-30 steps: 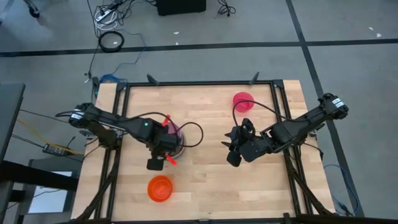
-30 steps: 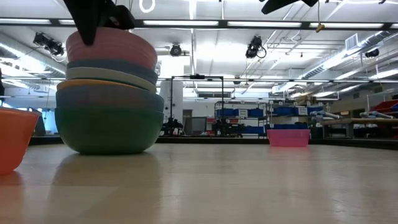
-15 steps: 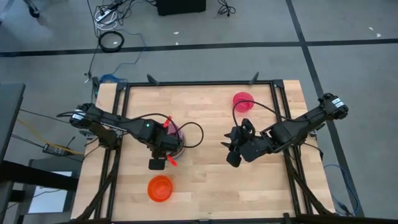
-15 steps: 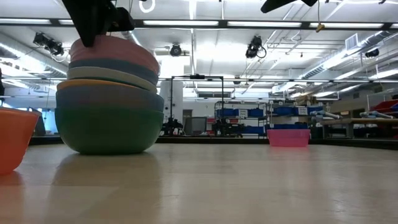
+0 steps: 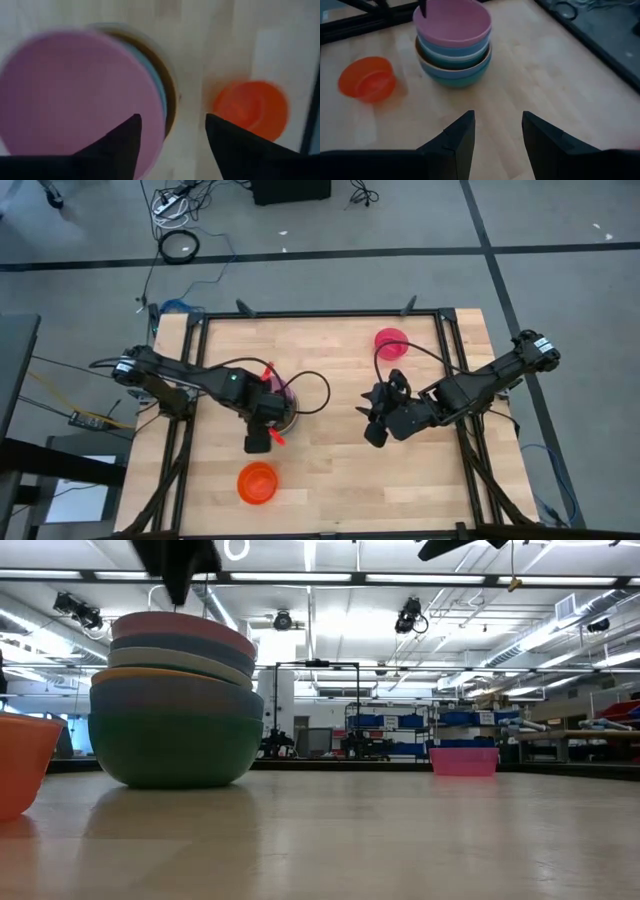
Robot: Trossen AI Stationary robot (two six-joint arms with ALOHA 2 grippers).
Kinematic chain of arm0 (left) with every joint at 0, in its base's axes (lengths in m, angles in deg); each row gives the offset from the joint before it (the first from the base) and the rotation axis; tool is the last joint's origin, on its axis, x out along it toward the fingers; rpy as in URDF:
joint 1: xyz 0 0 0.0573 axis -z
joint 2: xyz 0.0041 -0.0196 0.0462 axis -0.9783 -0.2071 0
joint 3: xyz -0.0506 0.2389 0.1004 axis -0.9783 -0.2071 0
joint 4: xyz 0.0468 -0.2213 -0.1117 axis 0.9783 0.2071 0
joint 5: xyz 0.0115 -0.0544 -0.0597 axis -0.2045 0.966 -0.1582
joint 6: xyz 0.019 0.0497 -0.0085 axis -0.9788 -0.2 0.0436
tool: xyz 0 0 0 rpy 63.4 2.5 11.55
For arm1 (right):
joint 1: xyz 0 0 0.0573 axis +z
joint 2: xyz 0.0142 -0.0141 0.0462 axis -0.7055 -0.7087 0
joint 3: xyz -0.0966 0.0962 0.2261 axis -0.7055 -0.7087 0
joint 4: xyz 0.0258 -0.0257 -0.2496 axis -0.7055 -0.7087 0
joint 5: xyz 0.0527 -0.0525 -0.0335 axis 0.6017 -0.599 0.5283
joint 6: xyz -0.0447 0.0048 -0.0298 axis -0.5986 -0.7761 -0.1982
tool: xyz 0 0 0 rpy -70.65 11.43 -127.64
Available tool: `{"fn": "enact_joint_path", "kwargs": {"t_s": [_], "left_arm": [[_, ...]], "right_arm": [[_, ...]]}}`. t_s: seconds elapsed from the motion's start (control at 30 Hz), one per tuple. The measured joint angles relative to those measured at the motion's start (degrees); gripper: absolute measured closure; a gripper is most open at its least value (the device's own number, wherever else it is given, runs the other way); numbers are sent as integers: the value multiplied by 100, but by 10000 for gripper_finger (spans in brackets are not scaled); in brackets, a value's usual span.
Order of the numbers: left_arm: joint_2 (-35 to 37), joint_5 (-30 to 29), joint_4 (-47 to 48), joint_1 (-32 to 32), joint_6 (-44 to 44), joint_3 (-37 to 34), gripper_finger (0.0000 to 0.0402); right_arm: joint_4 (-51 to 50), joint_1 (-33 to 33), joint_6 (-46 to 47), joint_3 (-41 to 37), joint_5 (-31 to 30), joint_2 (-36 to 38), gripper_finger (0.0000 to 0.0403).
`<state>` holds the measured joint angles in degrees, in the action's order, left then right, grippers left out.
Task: Nest bowls inside each other
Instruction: Stack the light pink bowl on top of the pink bowl
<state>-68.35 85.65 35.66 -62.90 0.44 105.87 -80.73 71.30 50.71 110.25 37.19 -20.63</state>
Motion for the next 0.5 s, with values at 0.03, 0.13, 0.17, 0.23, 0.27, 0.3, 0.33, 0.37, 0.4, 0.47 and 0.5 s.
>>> {"fn": "enact_joint_path", "kwargs": {"t_s": [0.03,0.13,0.17,0.23,0.27,0.3,0.33,0.37,0.4,0.47,0.5], "left_arm": [[0,-8,-3,7,5,149,168],[0,-281,25,82,-135,734,156],[0,-449,25,120,-266,949,153],[0,-1081,29,230,-467,1399,152],[0,-1459,67,288,-559,1631,152],[2,-1829,131,343,-600,1839,152],[12,-2204,214,402,-632,2027,152],[17,-2525,315,442,-643,2191,152],[17,-2814,416,473,-620,2331,152],[17,-3225,585,519,-494,2530,152],[17,-3360,620,537,-429,2579,152]], "right_arm": [[-28,-11,-8,0,-77,0,252],[-406,-138,19,0,-386,0,252],[-666,-234,128,0,-456,1,252],[-1257,-501,405,0,-525,0,252],[-1540,-660,515,-7,-555,0,252],[-1695,-831,549,-53,-572,7,252],[-1825,-1027,531,-121,-570,7,252],[-1904,-1220,424,-183,-550,5,252],[-1946,-1435,319,-232,-492,0,252],[-1854,-1918,48,-363,-224,4,252],[-1768,-2173,-71,-457,-54,4,252]]}}
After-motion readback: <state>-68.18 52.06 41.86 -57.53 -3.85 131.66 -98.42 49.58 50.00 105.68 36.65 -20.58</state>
